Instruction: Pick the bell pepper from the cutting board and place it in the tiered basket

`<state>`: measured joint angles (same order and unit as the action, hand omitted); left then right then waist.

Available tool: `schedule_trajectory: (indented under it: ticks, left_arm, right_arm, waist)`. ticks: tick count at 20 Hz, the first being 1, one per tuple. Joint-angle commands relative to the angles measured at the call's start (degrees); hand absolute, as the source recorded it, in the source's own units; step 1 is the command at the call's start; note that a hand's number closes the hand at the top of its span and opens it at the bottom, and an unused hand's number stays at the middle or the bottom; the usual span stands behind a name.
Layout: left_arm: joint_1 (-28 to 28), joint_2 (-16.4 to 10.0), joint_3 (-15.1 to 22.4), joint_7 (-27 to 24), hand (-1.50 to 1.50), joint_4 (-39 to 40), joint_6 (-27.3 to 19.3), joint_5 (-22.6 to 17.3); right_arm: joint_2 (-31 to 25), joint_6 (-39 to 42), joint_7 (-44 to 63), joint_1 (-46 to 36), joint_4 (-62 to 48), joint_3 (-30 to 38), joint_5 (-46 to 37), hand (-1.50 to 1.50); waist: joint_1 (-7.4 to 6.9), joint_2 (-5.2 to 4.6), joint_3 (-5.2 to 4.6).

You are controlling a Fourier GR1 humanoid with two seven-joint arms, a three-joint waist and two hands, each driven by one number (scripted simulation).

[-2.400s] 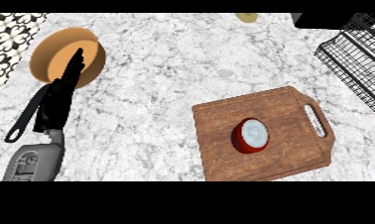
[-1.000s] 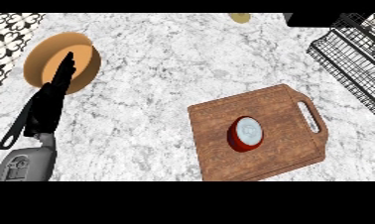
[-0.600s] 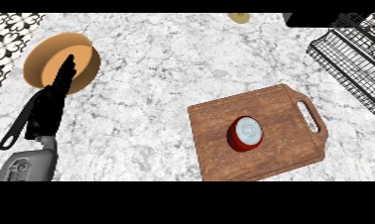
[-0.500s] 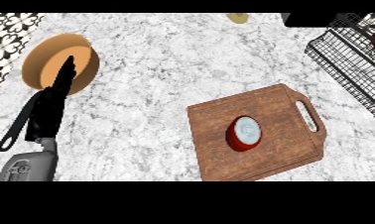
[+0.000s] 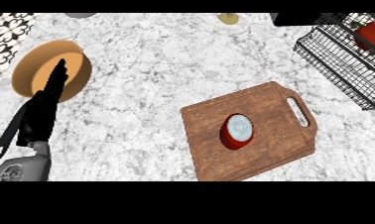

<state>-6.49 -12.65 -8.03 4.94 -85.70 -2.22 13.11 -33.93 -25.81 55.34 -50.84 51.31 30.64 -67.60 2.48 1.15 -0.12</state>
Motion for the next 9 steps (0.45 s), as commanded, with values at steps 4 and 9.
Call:
schedule_trajectory:
  ticks: [4,9]
  left_arm:
    - [0.67,-1.93,-2.12,1.02,0.00,-0.82,0.35,-0.59]
    - [1.14,-1.56,-2.23,1.29,0.00,-1.47,0.46,-1.11]
  right_arm:
    - [6.04,8.09,4.26,15.04,24.56,0.92,5.71,-1.50]
    - [9.92,12.81,5.41,25.25,45.42,2.02,9.86,-1.50]
  waist:
    - [2.24,0.72,0.04]
    - [2.92,0.75,0.03]
